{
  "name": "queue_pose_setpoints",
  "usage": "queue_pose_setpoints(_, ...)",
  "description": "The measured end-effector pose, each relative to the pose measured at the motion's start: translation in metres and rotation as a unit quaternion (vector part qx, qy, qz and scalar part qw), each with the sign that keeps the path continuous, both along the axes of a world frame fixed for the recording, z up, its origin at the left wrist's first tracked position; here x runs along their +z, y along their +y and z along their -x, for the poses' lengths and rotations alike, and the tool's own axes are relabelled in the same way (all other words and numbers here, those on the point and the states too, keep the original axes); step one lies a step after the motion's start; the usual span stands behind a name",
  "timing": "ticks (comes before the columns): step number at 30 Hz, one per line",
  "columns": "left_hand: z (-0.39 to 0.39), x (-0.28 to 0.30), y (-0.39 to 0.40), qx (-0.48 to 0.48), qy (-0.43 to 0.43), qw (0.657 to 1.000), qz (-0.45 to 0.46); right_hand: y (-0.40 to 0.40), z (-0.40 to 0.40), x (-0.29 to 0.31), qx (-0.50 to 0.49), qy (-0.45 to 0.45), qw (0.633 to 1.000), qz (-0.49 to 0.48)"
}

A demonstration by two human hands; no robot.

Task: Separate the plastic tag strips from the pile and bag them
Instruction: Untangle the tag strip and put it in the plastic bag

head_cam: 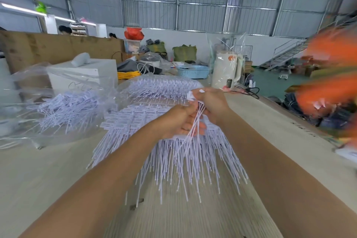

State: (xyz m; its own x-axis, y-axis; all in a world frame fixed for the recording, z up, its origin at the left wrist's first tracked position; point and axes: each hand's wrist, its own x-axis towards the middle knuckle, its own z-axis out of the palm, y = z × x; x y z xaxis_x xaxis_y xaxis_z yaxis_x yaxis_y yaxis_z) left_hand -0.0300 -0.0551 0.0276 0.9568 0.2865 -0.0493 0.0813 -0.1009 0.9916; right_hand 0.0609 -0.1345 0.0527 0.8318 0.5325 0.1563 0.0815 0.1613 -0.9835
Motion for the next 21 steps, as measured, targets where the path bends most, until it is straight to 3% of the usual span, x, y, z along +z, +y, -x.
queue_pose_setpoints(11, 0.024, -0.002, 0.006, 0.031, -0.04, 0.991, 0.12, 0.012, 0.023, -0.005, 0.068, -0.001, 0.998, -0.019)
queue_pose_setpoints(21, 0.038, -0.004, 0.019, 0.162, -0.087, 0.979, 0.086, 0.018, 0.039, -0.024, 0.131, 0.025, 0.991, -0.003)
